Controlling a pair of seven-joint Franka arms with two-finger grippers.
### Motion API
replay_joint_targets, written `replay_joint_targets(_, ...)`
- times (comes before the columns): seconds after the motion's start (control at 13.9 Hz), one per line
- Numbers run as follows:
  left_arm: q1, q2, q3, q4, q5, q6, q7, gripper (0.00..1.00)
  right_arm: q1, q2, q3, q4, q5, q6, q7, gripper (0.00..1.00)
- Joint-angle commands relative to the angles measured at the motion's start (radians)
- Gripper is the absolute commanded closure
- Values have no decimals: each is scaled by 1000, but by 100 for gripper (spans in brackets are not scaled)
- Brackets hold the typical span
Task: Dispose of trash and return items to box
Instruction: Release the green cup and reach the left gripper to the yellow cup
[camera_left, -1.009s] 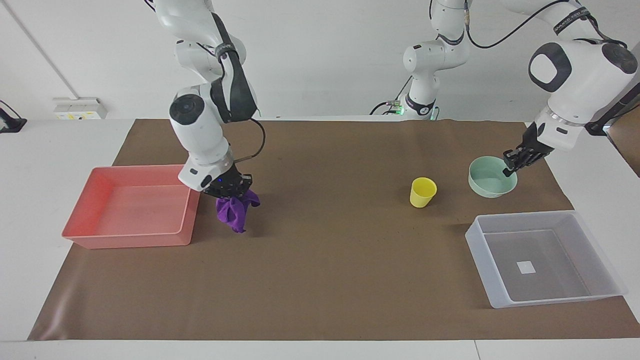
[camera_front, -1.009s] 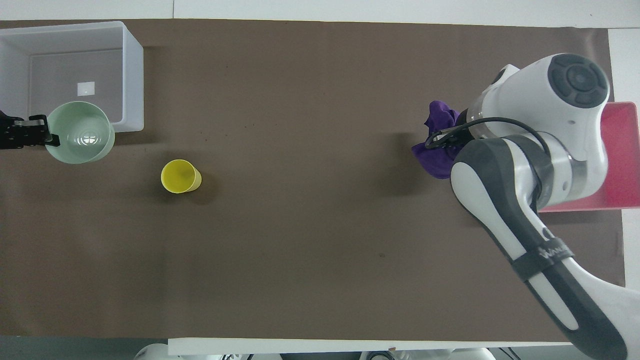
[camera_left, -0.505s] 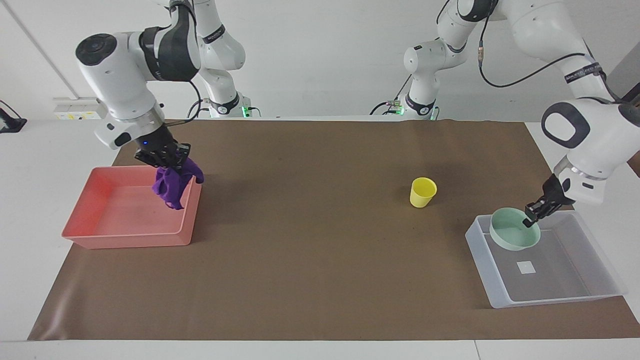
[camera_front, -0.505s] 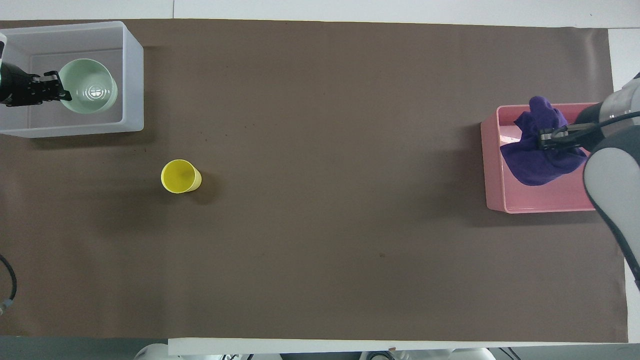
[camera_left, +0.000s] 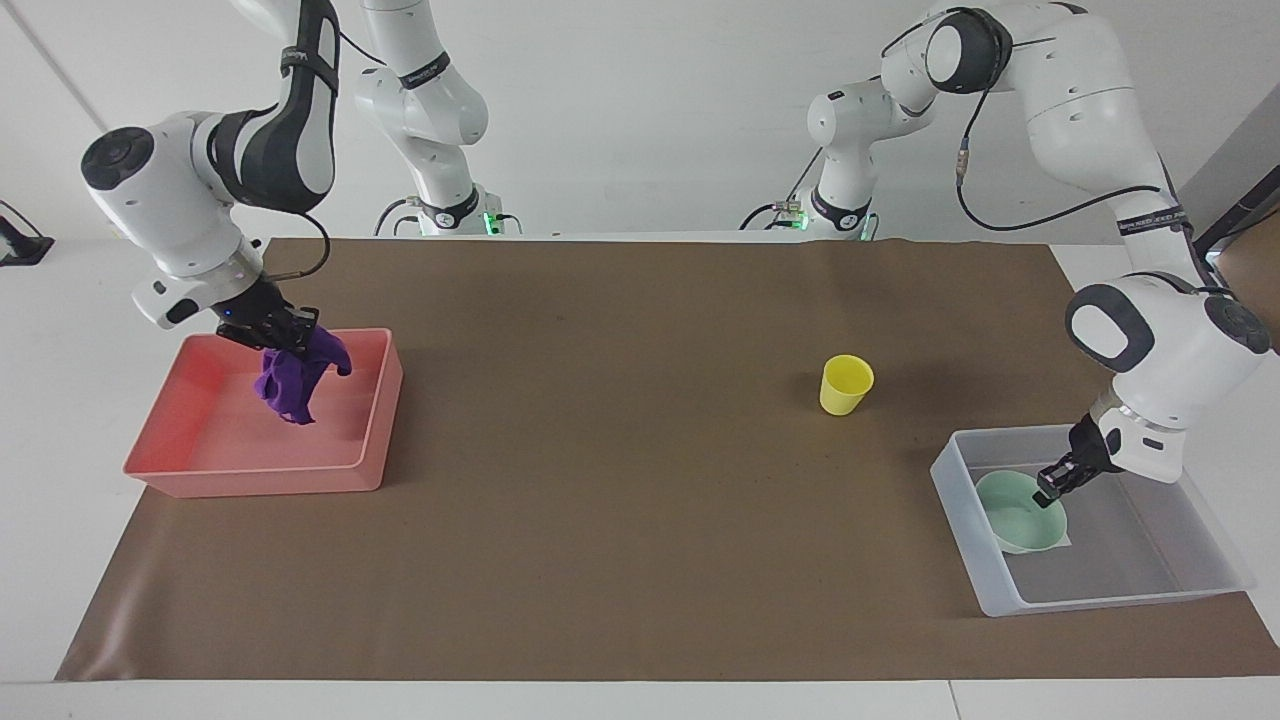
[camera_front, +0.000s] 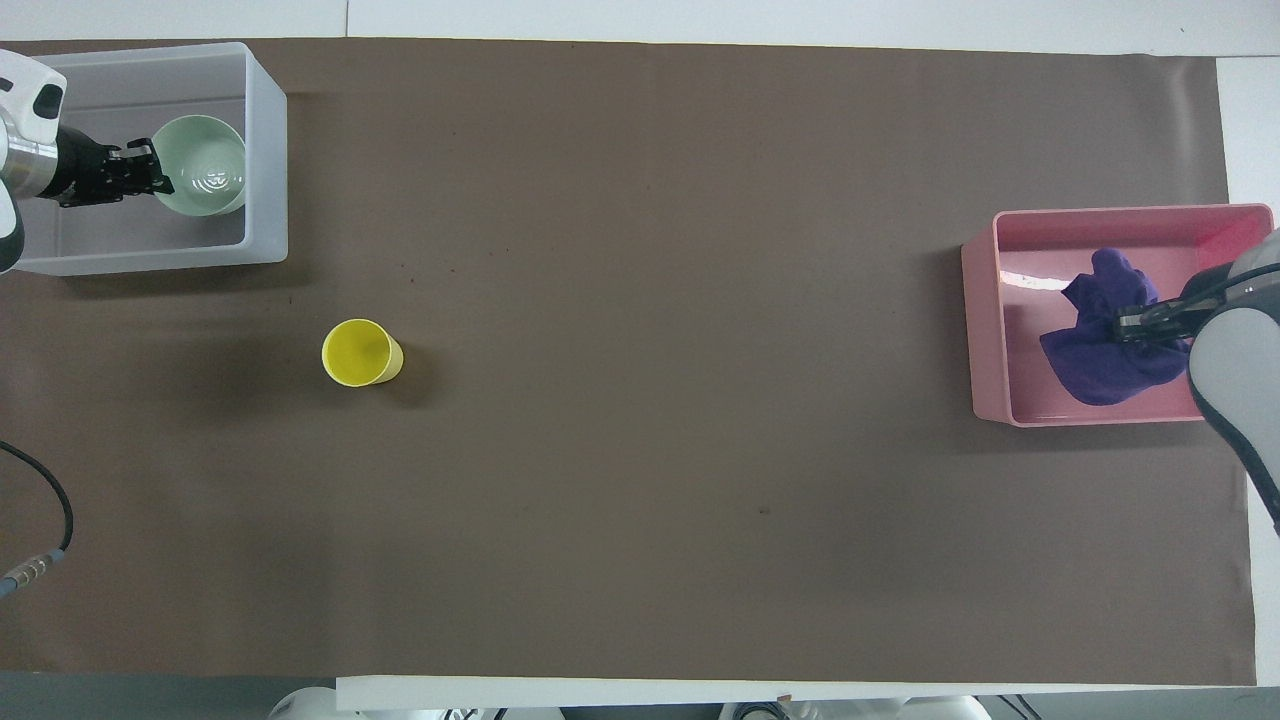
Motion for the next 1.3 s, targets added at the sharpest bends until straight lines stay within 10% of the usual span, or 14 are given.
replay_joint_targets(0.0, 22, 17, -7, -17, 15, 71, -12, 96, -33, 55, 15, -29, -9, 48, -50, 96)
replay_joint_targets(0.14, 10, 3, -7, -12, 15, 62, -26, 7, -36, 62, 15, -67, -9, 119, -56, 91)
replay_joint_targets(0.29, 8, -91, -7, -3, 15, -45, -48, 0, -39, 61, 15, -77, -9, 143, -93, 68)
replay_joint_targets(0.5, -1, -297, -20, -44, 16, -285, -63, 0, -37, 62, 17, -54, -8, 126, -117, 0)
replay_joint_targets(0.94, -1, -759, -238, -699, 15, -197, -195, 0, 55, 73, 21, 36, 12, 59, -90, 0)
replay_joint_targets(1.23, -15, -762, -287, -834, 13, 0, -252, 0, 183, 76, 23, 124, 12, -36, 160, 0)
